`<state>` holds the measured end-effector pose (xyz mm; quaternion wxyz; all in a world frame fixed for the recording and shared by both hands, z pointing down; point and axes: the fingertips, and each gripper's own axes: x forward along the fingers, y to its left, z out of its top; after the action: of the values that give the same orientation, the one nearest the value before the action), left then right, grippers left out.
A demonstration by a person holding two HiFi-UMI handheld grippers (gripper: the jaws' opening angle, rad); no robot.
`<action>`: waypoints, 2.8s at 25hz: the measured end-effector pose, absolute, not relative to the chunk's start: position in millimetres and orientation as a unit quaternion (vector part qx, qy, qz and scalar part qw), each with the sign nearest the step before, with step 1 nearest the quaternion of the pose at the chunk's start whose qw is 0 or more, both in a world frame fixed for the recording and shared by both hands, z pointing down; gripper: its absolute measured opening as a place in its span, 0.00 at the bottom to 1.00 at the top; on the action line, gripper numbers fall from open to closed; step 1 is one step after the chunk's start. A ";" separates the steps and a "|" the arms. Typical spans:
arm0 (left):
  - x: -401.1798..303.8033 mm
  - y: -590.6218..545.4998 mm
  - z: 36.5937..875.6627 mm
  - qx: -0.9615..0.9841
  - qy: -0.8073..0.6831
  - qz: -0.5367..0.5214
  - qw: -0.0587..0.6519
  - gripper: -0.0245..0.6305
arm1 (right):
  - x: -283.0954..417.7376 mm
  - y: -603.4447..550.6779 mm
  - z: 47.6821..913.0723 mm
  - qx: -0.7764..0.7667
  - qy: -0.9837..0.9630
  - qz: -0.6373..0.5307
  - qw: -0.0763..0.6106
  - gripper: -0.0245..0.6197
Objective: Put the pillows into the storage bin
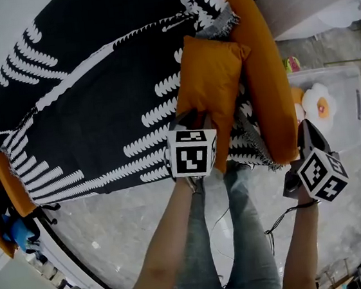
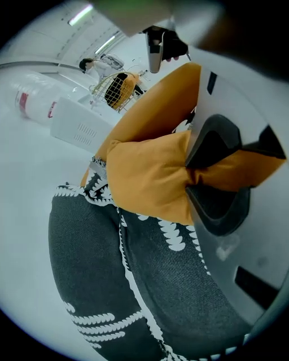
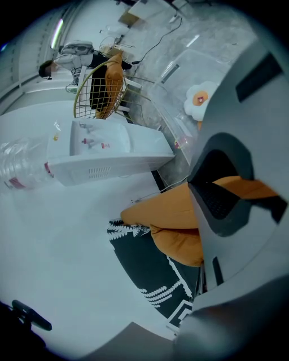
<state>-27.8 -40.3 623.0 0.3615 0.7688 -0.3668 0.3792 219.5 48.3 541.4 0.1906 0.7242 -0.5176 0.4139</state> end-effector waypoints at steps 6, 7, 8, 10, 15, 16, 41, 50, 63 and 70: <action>-22.9 -39.5 621.5 0.769 -0.354 0.394 0.358 0.10 | 216.0 43.6 540.4 0.723 -0.519 0.415 0.187 0.04; -23.9 -39.2 620.0 0.770 -0.352 0.392 0.360 0.09 | 215.1 42.9 539.1 0.723 -0.520 0.414 0.187 0.04; -25.3 -39.0 618.4 0.770 -0.350 0.387 0.368 0.08 | 214.0 42.4 537.2 0.724 -0.520 0.413 0.188 0.04; -29.2 -39.3 614.8 0.766 -0.347 0.370 0.393 0.07 | 211.4 41.1 532.0 0.724 -0.521 0.411 0.189 0.04; -28.7 -41.3 615.2 0.765 -0.344 0.361 0.408 0.07 | 209.8 37.1 529.6 0.724 -0.523 0.408 0.188 0.04; -28.3 -41.3 616.0 0.765 -0.344 0.360 0.409 0.07 | 210.5 36.2 530.4 0.725 -0.524 0.407 0.187 0.04; -48.3 -77.8 502.3 0.808 -0.368 0.303 0.347 0.06 | 203.3 58.9 467.4 0.780 -0.482 0.381 0.121 0.04; 27.6 -83.4 434.2 0.852 -0.308 0.300 0.299 0.06 | 252.6 112.9 433.3 0.820 -0.415 0.386 0.084 0.04; 271.8 -5.0 382.6 0.907 -0.151 0.300 0.253 0.06 | 396.6 249.5 413.4 0.875 -0.291 0.386 0.033 0.04; 367.6 49.8 404.9 0.908 -0.093 0.327 0.243 0.06 | 442.2 319.4 427.1 0.884 -0.239 0.401 0.020 0.04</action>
<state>367.6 49.8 404.9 0.2431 0.9084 -0.0934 0.3270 442.2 319.4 427.1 0.0200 0.8843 -0.2385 0.4008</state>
